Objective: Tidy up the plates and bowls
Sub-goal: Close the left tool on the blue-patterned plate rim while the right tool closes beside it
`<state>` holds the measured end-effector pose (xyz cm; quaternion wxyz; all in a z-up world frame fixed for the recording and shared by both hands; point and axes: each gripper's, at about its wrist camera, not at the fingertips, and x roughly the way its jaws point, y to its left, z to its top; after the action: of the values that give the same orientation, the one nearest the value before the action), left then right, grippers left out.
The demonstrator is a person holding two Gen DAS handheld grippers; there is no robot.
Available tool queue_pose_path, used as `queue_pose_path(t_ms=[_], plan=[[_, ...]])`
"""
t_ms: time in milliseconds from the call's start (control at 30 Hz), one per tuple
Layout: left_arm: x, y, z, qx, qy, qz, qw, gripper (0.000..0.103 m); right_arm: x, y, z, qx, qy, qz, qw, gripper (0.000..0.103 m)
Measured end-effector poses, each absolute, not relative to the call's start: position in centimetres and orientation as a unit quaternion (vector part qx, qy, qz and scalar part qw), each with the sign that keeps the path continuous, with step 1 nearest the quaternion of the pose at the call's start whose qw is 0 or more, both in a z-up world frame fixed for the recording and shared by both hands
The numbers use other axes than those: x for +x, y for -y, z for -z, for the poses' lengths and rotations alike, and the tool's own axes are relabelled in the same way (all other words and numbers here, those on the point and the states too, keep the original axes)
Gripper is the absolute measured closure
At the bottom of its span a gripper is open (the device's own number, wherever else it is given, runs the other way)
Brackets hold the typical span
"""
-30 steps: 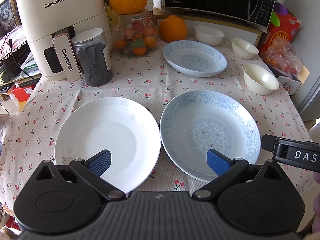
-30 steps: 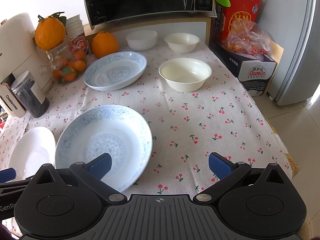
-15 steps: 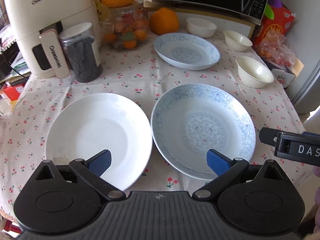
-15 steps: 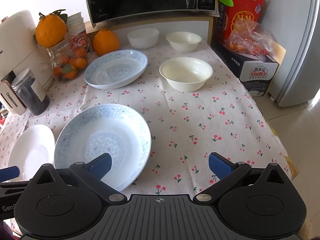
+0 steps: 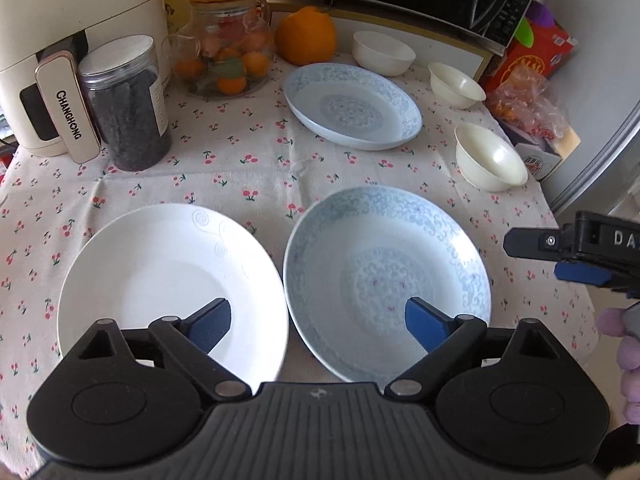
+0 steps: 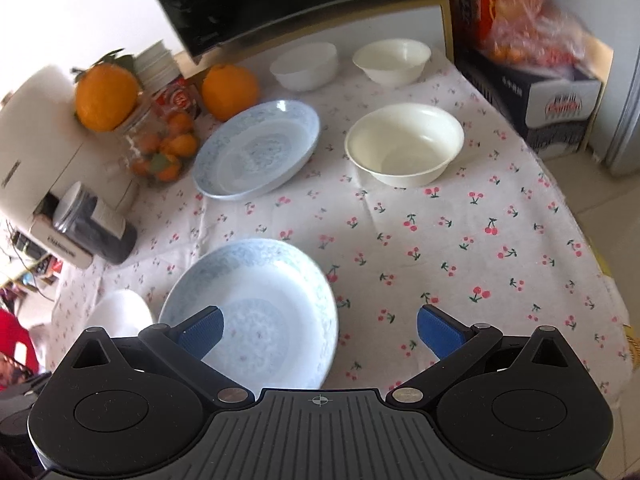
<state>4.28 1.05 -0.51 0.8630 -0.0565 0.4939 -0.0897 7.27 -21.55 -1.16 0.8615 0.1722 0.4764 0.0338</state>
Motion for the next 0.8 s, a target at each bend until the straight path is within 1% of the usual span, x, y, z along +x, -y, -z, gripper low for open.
queue_pose_path(t_ms=[67,167,233,300,333,400,433,467,500,567,633,667,700,733,767,800], plan=[[5.0,-1.6,0.6,-0.067,-0.496,0.098,0.860,0.011,7.5,22.2,1.9,0.189,-0.473,-0.034,0.860,0.000],[5.8,-2.6,0.7,-0.093,-0.498,0.112,0.855,0.016,7.3,23.2,3.8,0.240,-0.486,-0.046,0.839,0.000],[6.4,-3.1,0.9,-0.115,-0.497,0.129,0.850,0.024,7.4,23.7,4.8,0.283,-0.503,-0.070,0.814,0.001],[6.9,-3.1,0.9,-0.122,-0.488,0.148,0.852,0.033,7.3,24.0,5.2,0.297,-0.506,-0.081,0.806,0.002],[7.0,-2.9,0.9,-0.117,-0.480,0.157,0.855,0.036,7.3,24.0,5.2,0.297,-0.505,-0.080,0.806,0.002],[7.4,-2.2,1.0,-0.096,-0.467,0.170,0.862,0.045,7.3,24.2,5.5,0.303,-0.507,-0.077,0.803,0.002],[7.7,-1.9,1.2,-0.085,-0.465,0.175,0.864,0.047,7.3,24.4,5.7,0.311,-0.508,-0.077,0.799,0.004],[7.9,-1.5,1.4,-0.077,-0.464,0.180,0.864,0.052,7.3,24.6,5.9,0.323,-0.510,-0.079,0.793,0.005],[8.2,-1.3,1.6,-0.072,-0.465,0.185,0.863,0.057,7.3,24.8,6.2,0.332,-0.513,-0.082,0.788,0.008],[8.8,-1.1,2.0,-0.064,-0.469,0.193,0.859,0.061,7.3,25.0,6.7,0.344,-0.517,-0.087,0.779,0.014],[9.1,-0.9,2.5,-0.057,-0.475,0.191,0.857,0.067,7.3,25.2,7.0,0.349,-0.519,-0.089,0.775,0.024],[9.2,-1.0,2.7,-0.056,-0.479,0.190,0.855,0.072,7.2,25.3,7.1,0.350,-0.520,-0.089,0.774,0.026],[9.4,-1.0,2.9,-0.058,-0.483,0.190,0.853,0.076,7.3,25.3,7.3,0.352,-0.522,-0.090,0.772,0.032],[9.6,-1.1,3.1,-0.059,-0.487,0.190,0.851,0.077,7.3,25.4,7.4,0.354,-0.523,-0.090,0.770,0.036],[9.7,-1.0,3.2,-0.059,-0.490,0.189,0.849,0.079,7.3,25.4,7.6,0.355,-0.525,-0.091,0.768,0.039],[9.8,-1.0,3.3,-0.058,-0.492,0.188,0.848,0.080,7.3,25.5,7.7,0.356,-0.527,-0.091,0.766,0.045]])
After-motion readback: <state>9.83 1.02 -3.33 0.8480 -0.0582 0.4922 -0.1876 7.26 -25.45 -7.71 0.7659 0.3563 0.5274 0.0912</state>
